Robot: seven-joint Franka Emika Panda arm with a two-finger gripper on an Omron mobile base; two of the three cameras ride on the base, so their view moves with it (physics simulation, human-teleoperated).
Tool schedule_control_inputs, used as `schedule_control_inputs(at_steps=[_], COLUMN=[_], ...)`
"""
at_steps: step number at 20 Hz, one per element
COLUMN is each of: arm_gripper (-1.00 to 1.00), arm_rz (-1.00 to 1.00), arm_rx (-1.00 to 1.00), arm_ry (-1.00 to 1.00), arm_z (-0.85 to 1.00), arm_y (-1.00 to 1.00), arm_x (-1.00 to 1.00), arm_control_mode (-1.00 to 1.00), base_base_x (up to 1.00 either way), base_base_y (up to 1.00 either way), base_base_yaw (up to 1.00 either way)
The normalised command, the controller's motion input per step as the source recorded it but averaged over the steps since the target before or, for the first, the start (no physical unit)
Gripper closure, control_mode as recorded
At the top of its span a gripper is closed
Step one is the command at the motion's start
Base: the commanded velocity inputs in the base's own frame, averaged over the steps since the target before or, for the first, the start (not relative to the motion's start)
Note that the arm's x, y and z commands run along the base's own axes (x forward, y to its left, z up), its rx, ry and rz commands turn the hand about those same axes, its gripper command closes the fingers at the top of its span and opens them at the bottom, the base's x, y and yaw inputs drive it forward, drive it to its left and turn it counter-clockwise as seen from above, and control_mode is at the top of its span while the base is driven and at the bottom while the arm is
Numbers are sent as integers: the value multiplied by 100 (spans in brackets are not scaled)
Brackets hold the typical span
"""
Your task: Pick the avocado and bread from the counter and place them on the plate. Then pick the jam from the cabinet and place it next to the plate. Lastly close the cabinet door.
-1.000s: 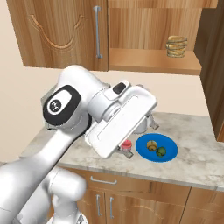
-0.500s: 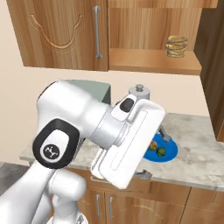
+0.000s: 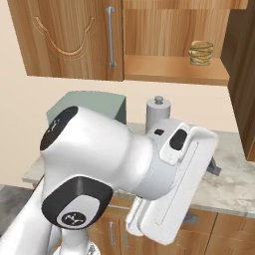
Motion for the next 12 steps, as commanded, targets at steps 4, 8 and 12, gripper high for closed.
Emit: schedule_control_inputs(at_steps=[4, 8, 12], arm_gripper=[-100, -100, -100], arm_rz=[-3, 3, 11], arm_rx=[0, 5, 4], arm_ry=[-3, -13, -26], arm_z=[4, -4, -2], arm_y=[-40, -39, -42], arm_x=[-16, -14, -12], arm_control_mode=[-100, -100, -100], base_base_x=[0, 0, 0], base_base_y=[0, 0, 0], base_base_yaw=[0, 0, 0])
